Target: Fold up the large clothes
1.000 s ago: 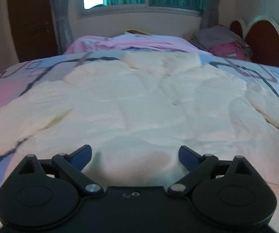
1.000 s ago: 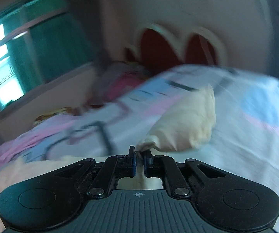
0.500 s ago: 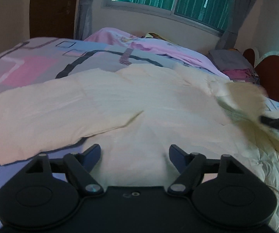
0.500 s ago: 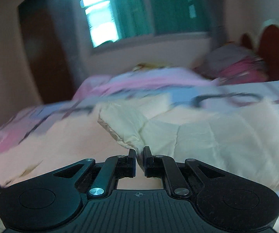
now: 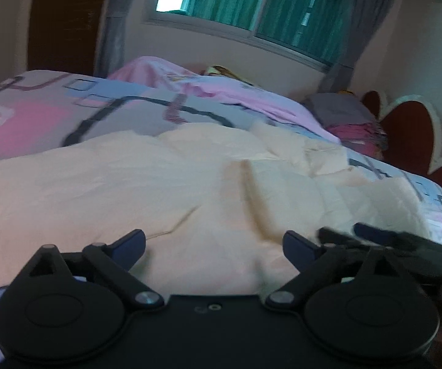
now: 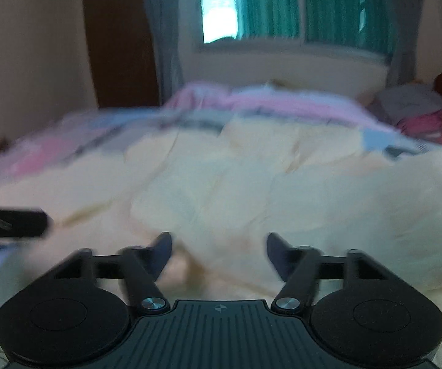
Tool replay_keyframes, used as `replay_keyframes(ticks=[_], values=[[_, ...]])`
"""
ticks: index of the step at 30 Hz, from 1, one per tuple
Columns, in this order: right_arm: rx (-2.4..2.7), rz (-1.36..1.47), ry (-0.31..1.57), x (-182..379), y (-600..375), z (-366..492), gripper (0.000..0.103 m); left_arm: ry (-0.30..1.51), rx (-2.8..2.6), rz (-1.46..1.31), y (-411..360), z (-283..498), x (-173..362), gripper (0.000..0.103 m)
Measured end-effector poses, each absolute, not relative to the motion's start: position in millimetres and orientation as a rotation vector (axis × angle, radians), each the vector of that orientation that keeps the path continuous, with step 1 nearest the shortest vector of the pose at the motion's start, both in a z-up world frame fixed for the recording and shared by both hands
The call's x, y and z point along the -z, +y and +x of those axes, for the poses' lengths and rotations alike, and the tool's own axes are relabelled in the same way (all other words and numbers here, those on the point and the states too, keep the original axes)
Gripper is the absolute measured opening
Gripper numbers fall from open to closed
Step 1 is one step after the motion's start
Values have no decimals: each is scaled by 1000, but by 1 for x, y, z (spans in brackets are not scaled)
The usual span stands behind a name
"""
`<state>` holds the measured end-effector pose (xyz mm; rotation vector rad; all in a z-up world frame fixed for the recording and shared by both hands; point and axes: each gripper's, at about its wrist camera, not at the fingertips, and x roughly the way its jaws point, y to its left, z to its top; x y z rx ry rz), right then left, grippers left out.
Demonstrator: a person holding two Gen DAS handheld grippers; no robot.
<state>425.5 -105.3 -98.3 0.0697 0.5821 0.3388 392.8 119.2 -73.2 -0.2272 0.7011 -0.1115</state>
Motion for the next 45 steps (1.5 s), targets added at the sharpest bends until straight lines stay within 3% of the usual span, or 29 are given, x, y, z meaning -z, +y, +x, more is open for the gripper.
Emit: replay_keyframes(ticks=[2,3,5,6,8,11,13,15,19,23,26,27,29,31,33,37,45], values=[[-300,107,561,89,-129,418,62,711,152,-233,111,407,79,90],[-274,121,550,84,-142,416,49,717,172,-238,108,416,83,89],[-197,157,541,76,-175,409,36,737,212,-247,105,434,91,87],[-152,188,539,74,-193,407,30,757,217,-246,103,444,95,81],[-49,238,546,73,-232,405,27,782,236,-249,100,460,103,76],[54,292,569,78,-274,410,23,809,249,-260,93,476,113,48],[86,327,583,83,-289,416,21,802,285,-277,88,480,116,9],[89,347,581,84,-295,415,20,745,253,-273,88,472,109,5],[42,328,594,86,-297,414,20,638,147,-263,102,450,95,4],[71,210,757,120,-284,438,19,718,136,-230,101,455,111,5],[54,168,762,121,-282,439,19,730,124,-216,98,455,114,5],[47,168,761,119,-285,438,20,731,119,-210,99,454,114,10],[43,207,718,107,-294,432,20,721,64,-185,100,451,108,30],[48,200,661,94,-302,431,20,650,-15,-133,98,443,95,59],[46,206,637,86,-307,444,20,575,-6,-110,87,447,78,60],[20,195,634,76,-306,494,20,592,128,-35,46,480,67,60],[20,83,818,127,-313,564,20,752,185,54,23,526,122,66]])
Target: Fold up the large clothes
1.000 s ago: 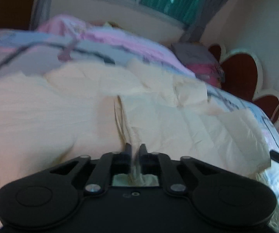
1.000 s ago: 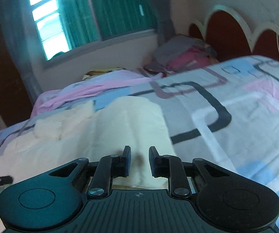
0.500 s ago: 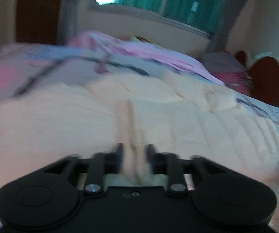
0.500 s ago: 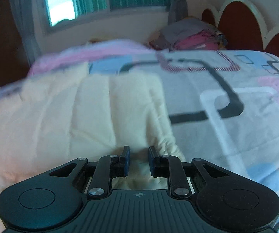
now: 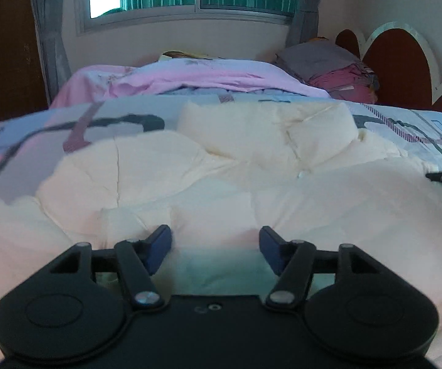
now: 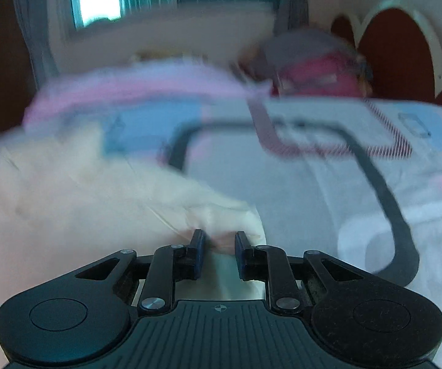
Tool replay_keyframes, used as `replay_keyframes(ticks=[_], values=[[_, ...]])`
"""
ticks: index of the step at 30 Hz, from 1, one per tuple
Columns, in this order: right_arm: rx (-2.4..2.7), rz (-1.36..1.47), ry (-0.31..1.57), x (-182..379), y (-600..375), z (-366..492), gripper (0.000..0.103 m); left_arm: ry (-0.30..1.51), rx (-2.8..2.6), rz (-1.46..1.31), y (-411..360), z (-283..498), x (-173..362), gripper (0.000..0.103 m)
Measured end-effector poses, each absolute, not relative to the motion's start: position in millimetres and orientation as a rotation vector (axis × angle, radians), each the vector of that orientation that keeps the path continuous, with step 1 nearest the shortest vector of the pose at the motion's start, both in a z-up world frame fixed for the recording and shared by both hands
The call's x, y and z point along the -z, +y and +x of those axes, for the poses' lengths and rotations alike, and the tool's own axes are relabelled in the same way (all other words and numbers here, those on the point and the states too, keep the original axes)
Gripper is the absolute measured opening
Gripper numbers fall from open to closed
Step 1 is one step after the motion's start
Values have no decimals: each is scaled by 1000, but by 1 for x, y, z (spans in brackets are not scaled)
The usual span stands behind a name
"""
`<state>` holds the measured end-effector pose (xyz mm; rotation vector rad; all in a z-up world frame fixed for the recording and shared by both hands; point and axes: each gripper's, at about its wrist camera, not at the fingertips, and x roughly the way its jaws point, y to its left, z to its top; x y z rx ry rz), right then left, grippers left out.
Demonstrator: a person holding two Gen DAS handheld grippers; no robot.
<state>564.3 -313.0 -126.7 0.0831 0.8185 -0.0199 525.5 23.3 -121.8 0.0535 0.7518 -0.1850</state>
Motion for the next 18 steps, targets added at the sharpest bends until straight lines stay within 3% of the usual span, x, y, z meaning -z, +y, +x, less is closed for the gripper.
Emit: replay_keyframes(ticks=[3,7,13,16,18], values=[[23,64,801,119,-310,557,20,745,149,78,17,518,111,63],[-48,80,721,95,-300,509,20,641,212,36,5,470,84,71],[-51,-16,792,119,-274,487,20,753,248,155,-31,445,117,71],[-43,29,762,104,-279,476,20,732,238,140,-30,436,107,68],[-57,67,726,92,-284,457,20,682,244,121,-27,415,92,71]])
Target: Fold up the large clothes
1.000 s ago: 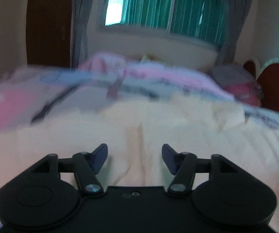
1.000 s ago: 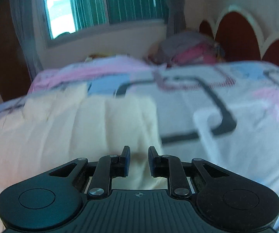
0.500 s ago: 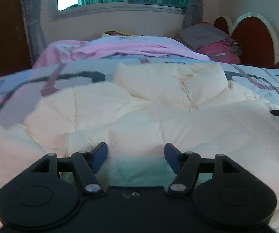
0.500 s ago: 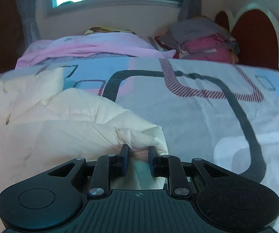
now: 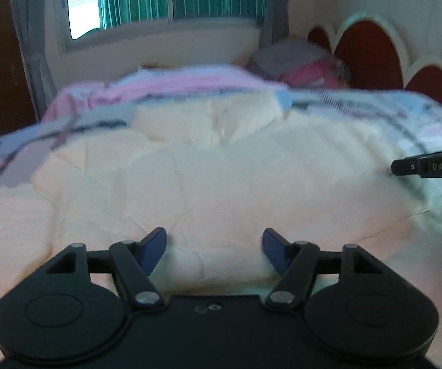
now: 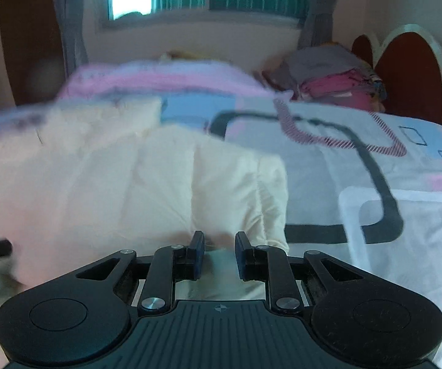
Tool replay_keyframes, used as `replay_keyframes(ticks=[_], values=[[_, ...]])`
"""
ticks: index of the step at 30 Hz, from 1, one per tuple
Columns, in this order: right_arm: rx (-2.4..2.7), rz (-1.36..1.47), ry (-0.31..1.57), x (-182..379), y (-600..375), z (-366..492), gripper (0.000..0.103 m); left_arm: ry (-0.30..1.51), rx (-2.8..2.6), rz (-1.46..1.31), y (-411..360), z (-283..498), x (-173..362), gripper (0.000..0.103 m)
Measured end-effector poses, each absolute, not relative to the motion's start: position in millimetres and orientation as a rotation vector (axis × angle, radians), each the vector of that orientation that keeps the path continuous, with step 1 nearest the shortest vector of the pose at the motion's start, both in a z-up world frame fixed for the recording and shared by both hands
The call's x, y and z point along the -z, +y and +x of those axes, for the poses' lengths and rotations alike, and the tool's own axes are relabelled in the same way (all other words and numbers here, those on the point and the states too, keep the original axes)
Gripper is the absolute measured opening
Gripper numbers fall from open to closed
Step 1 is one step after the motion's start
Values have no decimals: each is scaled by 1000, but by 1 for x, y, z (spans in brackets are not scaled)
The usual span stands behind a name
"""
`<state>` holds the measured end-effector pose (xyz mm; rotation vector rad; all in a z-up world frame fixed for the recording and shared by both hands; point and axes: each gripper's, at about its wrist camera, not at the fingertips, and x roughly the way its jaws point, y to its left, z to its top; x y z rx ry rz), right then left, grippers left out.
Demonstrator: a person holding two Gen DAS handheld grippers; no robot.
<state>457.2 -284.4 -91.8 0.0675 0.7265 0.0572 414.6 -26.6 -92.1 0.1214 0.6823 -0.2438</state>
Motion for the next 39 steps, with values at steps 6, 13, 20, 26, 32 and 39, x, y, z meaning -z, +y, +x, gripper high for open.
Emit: replay_keyframes(ticks=[6,13,20,26,32,39], values=[[-97,82,779,85,-281,379,20,739,261,64,-19,355,91,73],[-24,62,834,91,-270,354,22,804,228,79,-13,355,102,82],[47,130,760,71,-280,341,76,716,-81,-170,113,325,90,73],[73,241,774,76,-281,353,57,649,-422,-504,266,279,91,61],[47,261,774,72,-255,371,55,562,-562,-823,350,247,107,47],[45,261,768,71,-235,385,55,445,-577,-997,387,253,120,47]])
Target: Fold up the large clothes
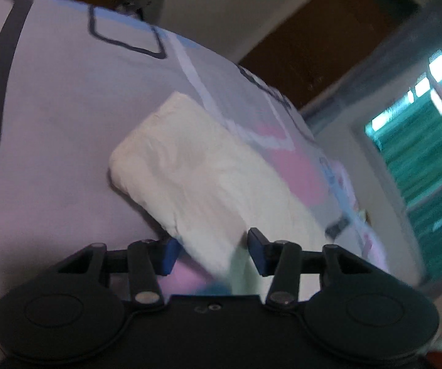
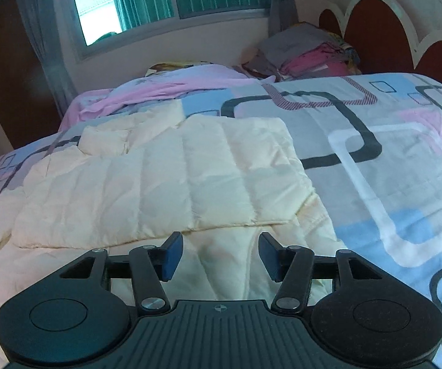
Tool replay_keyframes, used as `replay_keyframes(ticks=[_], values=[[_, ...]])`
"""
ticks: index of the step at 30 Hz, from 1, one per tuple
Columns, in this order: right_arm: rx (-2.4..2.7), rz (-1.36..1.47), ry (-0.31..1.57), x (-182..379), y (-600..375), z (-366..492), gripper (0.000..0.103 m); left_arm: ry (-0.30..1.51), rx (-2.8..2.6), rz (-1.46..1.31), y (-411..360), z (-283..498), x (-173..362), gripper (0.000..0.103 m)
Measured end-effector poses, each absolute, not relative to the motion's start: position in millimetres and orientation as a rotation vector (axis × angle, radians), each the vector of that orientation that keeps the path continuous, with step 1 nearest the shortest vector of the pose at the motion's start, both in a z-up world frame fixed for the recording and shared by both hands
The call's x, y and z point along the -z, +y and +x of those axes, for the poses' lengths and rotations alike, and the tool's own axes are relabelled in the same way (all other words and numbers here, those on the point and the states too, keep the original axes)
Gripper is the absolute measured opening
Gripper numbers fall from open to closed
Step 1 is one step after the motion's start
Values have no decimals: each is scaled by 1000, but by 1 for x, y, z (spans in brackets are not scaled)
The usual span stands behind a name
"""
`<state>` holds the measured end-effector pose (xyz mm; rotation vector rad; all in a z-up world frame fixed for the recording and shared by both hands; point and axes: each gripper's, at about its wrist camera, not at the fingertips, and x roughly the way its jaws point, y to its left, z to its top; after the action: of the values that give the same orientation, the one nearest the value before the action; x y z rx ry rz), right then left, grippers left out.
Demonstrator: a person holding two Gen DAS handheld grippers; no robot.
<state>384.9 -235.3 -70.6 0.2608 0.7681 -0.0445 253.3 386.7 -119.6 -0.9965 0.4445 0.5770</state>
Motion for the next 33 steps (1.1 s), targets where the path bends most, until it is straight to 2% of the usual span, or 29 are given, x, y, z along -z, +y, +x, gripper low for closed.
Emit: replay_keyframes(ticks=[2,3,4,8,15,25,33], values=[[69,277,785,74,-238,389,55,421,-590,-1028,394,253,123,41],[74,278,787,75,-239,390,55,428,-603,-1009,396,257,120,21],[76,273,787,75,-240,391,55,417,-596,-983,396,260,117,8],[80,267,776,73,-245,393,55,346,-489,-735,360,281,72,7],[87,313,751,72,-259,395,55,383,-142,-477,236,355,26,7],[103,412,706,62,-299,384,55,550,243,-316,54,445,38,7],[159,468,698,66,-350,374,55,633,404,-180,-52,457,63,7]])
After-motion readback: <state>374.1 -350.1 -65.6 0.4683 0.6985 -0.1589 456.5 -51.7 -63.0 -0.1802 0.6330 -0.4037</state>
